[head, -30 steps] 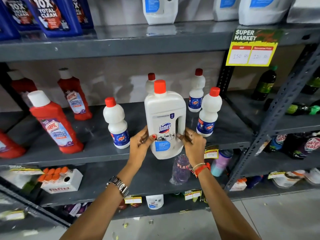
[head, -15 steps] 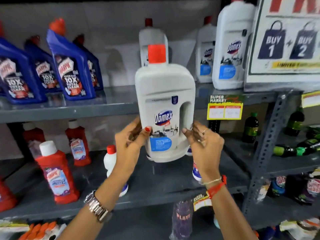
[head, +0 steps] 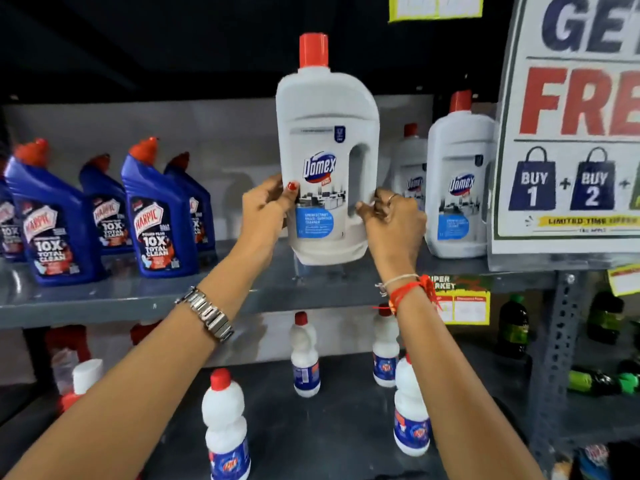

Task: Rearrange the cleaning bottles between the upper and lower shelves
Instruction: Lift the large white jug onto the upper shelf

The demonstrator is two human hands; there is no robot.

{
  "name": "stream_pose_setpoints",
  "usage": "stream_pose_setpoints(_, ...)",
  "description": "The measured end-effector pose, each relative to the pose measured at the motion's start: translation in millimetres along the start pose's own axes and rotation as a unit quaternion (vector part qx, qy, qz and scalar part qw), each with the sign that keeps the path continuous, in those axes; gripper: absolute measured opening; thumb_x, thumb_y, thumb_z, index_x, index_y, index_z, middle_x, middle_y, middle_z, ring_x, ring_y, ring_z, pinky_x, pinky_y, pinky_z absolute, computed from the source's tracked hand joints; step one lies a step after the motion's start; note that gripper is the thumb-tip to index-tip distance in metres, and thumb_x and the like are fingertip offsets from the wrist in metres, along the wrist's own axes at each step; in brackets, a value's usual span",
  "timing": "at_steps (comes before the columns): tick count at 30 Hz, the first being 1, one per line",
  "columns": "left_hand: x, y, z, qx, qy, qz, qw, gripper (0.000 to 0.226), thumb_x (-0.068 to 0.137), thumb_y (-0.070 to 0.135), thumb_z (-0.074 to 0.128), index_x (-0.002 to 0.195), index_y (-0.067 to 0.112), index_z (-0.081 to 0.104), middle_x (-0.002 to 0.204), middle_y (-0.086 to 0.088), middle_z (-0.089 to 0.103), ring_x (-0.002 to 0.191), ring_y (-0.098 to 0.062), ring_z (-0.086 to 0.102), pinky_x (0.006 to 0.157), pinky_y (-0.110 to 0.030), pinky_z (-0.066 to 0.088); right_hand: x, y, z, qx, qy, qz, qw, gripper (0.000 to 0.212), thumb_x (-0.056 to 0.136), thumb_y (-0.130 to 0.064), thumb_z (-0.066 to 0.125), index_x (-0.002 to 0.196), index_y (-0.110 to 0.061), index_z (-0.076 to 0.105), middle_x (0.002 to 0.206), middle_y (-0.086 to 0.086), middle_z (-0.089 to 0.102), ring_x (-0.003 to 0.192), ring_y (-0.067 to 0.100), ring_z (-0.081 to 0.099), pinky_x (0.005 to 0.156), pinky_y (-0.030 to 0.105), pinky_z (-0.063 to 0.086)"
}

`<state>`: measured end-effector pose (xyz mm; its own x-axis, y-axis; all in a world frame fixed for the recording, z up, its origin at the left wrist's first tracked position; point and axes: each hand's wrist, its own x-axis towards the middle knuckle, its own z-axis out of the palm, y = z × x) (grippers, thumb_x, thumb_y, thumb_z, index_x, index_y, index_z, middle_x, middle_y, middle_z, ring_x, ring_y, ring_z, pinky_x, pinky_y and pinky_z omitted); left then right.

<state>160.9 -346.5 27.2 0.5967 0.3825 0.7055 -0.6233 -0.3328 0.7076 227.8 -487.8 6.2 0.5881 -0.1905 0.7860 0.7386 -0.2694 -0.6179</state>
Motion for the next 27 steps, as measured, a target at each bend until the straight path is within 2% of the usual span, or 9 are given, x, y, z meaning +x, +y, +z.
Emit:
stream_pose_setpoints(4,21,-19,5,0.019,0.01,-0.036,0.999,0.025,0.093,0.01,0.044,0.109,-0.005,0.055,0.116,-0.022,0.062,0.077,-0.01,0.059,0.052,-0.007,0.05,11,12,27,-0.016,-0.023,0.027,0.999,0.011,0.076,-0.015,0.069,0.067,-0.013,0.063,0.073,0.015,0.073,0.069,0.026,0.062,0.06,0.023,0.035)
stream_pose_setpoints(7,29,-36,9,0.032,0.011,-0.054,0.998,0.027,0.093,0.009,0.043,0.11,-0.009,0.053,0.117,-0.027,0.06,0.089,-0.028,0.065,0.05,-0.014,0.052,12,24,41,-0.016,-0.052,0.062,0.997,0.011,0.079,-0.014,0.068,0.071,-0.008,0.064,0.075,0.017,0.072,0.073,0.029,0.063,0.062,0.024,0.042)
stream_pose_setpoints(10,33,-51,11,0.027,0.023,-0.096,0.995,0.029,0.093,0.01,0.042,0.113,-0.008,0.052,0.122,-0.031,0.056,0.112,-0.044,0.052,0.078,-0.039,0.046,11,33,48,-0.017,-0.065,0.074,0.995,0.01,0.08,-0.012,0.067,0.084,-0.003,0.067,0.085,0.019,0.073,0.08,0.031,0.066,0.066,0.022,0.042)
stream_pose_setpoints(13,38,-58,10,0.019,0.025,-0.1,0.994,0.029,0.094,0.012,0.041,0.117,-0.003,0.051,0.124,-0.024,0.057,0.106,-0.036,0.058,0.081,-0.037,0.048,15,36,49,-0.012,-0.082,0.075,0.994,0.015,0.081,-0.013,0.067,0.091,-0.001,0.066,0.09,0.02,0.072,0.085,0.033,0.066,0.077,0.031,0.051)
stream_pose_setpoints(15,38,-61,6,0.02,0.004,-0.096,0.995,0.03,0.095,0.016,0.04,0.119,0.002,0.051,0.118,-0.014,0.06,0.089,-0.018,0.061,0.062,-0.023,0.055,18,37,45,-0.002,-0.129,0.088,0.988,0.019,0.081,-0.015,0.066,0.096,-0.003,0.064,0.096,0.02,0.071,0.092,0.034,0.065,0.087,0.036,0.052)
stream_pose_setpoints(17,40,-63,4,0.037,-0.014,-0.111,0.993,0.03,0.095,0.022,0.039,0.121,0.01,0.05,0.11,-0.006,0.061,0.08,-0.008,0.059,0.055,-0.022,0.055,18,38,41,0.018,-0.208,0.1,0.973,0.028,0.08,-0.018,0.068,0.104,-0.007,0.06,0.107,0.018,0.068,0.103,0.032,0.061,0.097,0.041,0.048)
stream_pose_setpoints(19,42,-64,3,0.053,-0.025,-0.134,0.989,0.03,0.096,0.027,0.038,0.122,0.017,0.049,0.108,-0.003,0.061,0.081,-0.011,0.058,0.069,-0.034,0.054,17,39,37,0.022,-0.267,0.101,0.958,0.039,0.074,-0.015,0.072,0.109,-0.008,0.055,0.115,0.015,0.064,0.109,0.03,0.057,0.1,0.041,0.046)
stream_pose_setpoints(22,44,-62,3,0.038,-0.034,-0.159,0.986,0.029,0.096,0.028,0.037,0.122,0.022,0.048,0.104,0.001,0.062,0.088,-0.016,0.059,0.087,-0.052,0.049,17,39,41,-0.035,-0.261,0.091,0.96,0.048,0.071,-0.003,0.07,0.115,-0.006,0.05,0.121,0.017,0.059,0.115,0.032,0.053,0.098,0.032,0.044)
stream_pose_setpoints(27,44,-61,5,0.015,-0.042,-0.158,0.986,0.028,0.096,0.025,0.037,0.122,0.024,0.046,0.101,0.007,0.064,0.084,-0.009,0.06,0.087,-0.052,0.049,17,40,47,-0.03,-0.224,0.102,0.969,0.046,0.072,0.007,0.063,0.115,-0.007,0.053,0.118,0.018,0.062,0.105,0.031,0.06,0.083,0.02,0.041)
